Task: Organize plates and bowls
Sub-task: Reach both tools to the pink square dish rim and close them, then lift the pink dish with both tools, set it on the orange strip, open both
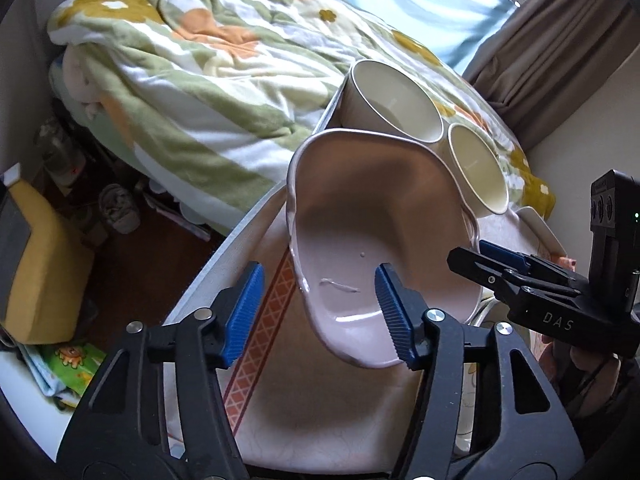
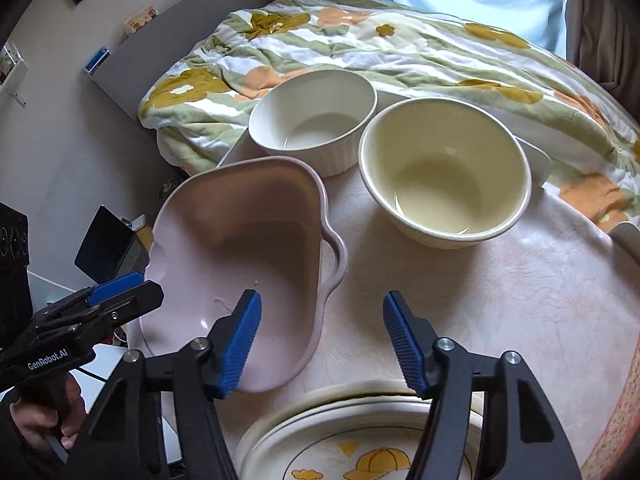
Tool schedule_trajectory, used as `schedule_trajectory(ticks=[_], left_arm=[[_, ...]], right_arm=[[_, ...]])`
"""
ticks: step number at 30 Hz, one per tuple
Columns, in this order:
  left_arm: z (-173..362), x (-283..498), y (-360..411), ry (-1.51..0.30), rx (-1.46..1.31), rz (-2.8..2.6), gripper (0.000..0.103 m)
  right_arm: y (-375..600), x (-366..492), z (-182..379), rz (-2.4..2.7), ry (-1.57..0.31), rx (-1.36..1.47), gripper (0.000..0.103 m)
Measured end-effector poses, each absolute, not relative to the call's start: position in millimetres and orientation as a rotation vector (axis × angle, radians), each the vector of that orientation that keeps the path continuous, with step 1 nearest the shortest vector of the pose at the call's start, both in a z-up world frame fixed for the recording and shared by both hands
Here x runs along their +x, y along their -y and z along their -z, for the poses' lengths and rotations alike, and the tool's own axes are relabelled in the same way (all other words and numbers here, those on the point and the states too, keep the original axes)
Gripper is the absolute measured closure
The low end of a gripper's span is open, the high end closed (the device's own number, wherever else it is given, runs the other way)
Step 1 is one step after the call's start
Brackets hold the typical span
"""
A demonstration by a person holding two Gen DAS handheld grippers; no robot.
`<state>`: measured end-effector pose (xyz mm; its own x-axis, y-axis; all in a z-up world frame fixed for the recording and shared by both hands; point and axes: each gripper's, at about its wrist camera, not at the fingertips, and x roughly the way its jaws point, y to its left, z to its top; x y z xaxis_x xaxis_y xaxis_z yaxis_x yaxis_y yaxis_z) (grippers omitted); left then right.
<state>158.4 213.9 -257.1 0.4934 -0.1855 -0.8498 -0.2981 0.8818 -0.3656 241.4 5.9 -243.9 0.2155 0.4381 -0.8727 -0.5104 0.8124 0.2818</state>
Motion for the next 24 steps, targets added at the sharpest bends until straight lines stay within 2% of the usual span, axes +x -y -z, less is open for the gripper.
schedule_trajectory(ticks=[3,5,6,7,8,10,12,18,24], left_arm=[[268.2,168.0,-215.7,-1.083,-0.508,-0.054,0.060],[273.9,173.9,-217.3,-1.096,-0.509,-0.042,0.072],[275.8,175.8,-217.9,-1.102,-0.509,-0.037,0.076],[278.3,177.6,-218.1,-1.110,-0.506,-0.031,0.086],[279.8,179.6,-218.4,-1.114,-0.500,-0.031,0.091],[280.9,181.0,-219.7,-1.116,-0.489,-0.028,0.092],[280.3,181.9,-220.6,-1.117,-0.475,-0.028,0.093],[272.1,181.0,-222.5,-1.113,-0.444,-0.024,0.093],[241.9,179.5,-213.7,-1.082,-0.394,0.002,0.093]], right_arm=[[-12.7,246.1,252.9,-0.654,-1.203,-0.060,0.053],[-15.7,249.2,257.0,-0.647,-1.213,-0.055,0.058],[-17.0,250.6,258.4,-0.647,-1.218,-0.051,0.063],[-18.1,252.0,259.7,-0.649,-1.222,-0.048,0.068],[-19.1,252.9,260.6,-0.652,-1.225,-0.046,0.075],[-21.9,254.2,262.5,-0.659,-1.232,-0.044,0.086],[-22.5,254.1,263.8,-0.652,-1.233,-0.047,0.090],[-22.3,248.2,259.0,-0.641,-1.212,-0.016,0.092],[-11.7,239.6,241.0,-0.629,-1.168,0.031,0.092]])
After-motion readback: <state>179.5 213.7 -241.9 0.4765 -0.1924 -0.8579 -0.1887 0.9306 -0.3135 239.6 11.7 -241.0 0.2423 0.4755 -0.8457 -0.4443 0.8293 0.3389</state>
